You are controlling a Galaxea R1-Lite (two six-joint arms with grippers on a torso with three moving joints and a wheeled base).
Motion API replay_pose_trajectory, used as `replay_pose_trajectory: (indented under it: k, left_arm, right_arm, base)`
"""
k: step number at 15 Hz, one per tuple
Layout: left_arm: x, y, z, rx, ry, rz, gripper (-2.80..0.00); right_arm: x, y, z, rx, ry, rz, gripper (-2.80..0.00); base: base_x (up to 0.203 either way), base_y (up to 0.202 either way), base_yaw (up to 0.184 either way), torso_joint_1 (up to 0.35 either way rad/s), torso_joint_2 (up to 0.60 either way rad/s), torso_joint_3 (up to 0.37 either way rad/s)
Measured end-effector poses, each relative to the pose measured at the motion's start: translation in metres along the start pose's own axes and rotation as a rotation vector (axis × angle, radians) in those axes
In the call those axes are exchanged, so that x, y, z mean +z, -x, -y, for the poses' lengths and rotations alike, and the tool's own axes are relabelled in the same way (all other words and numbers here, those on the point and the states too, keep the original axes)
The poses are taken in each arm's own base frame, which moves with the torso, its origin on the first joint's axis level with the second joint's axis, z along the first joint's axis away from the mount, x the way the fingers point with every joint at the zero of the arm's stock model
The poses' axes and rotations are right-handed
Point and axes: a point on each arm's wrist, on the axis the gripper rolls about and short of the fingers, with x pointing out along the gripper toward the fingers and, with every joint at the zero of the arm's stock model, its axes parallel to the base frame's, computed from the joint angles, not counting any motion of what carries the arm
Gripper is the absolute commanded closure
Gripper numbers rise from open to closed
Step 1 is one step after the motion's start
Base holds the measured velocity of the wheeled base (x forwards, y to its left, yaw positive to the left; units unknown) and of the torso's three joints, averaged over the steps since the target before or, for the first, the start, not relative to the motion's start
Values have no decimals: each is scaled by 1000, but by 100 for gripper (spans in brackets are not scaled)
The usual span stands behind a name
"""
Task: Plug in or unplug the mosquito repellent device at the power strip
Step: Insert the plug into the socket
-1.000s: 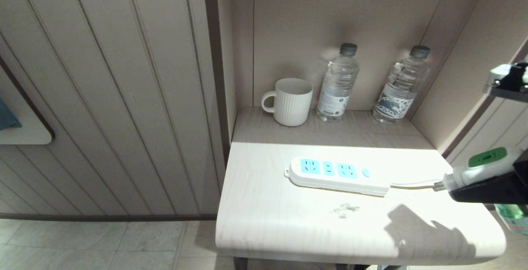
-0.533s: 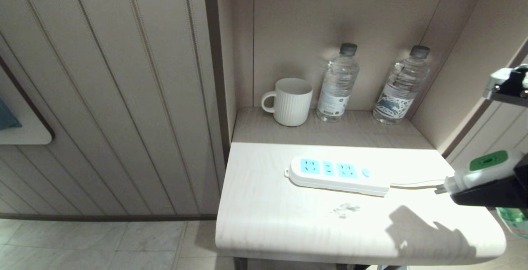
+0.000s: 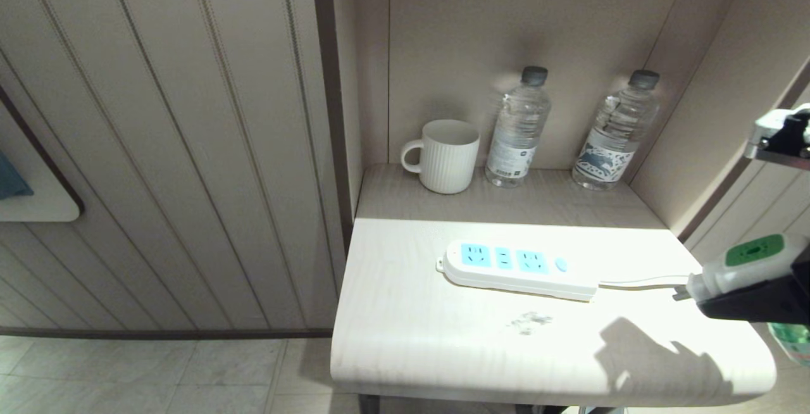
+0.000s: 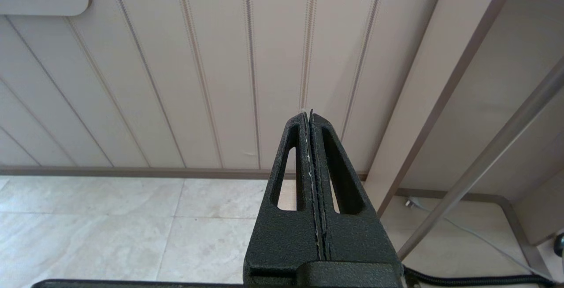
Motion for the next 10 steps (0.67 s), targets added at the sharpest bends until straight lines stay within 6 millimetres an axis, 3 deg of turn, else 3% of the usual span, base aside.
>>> replay_pose_trajectory:
  k: [3,10]
  left_arm:
    - [0,0,0,0,0,0,0]
    - [0,0,0,0,0,0,0]
  right_arm:
    - [-1,-1,0,-4,15,-5,0]
    - [-1,-1,-1,-1,23,-7,0]
  base:
    - [0,0,0,112,-293,-181]
    - [0,0,0,205,-476,-275]
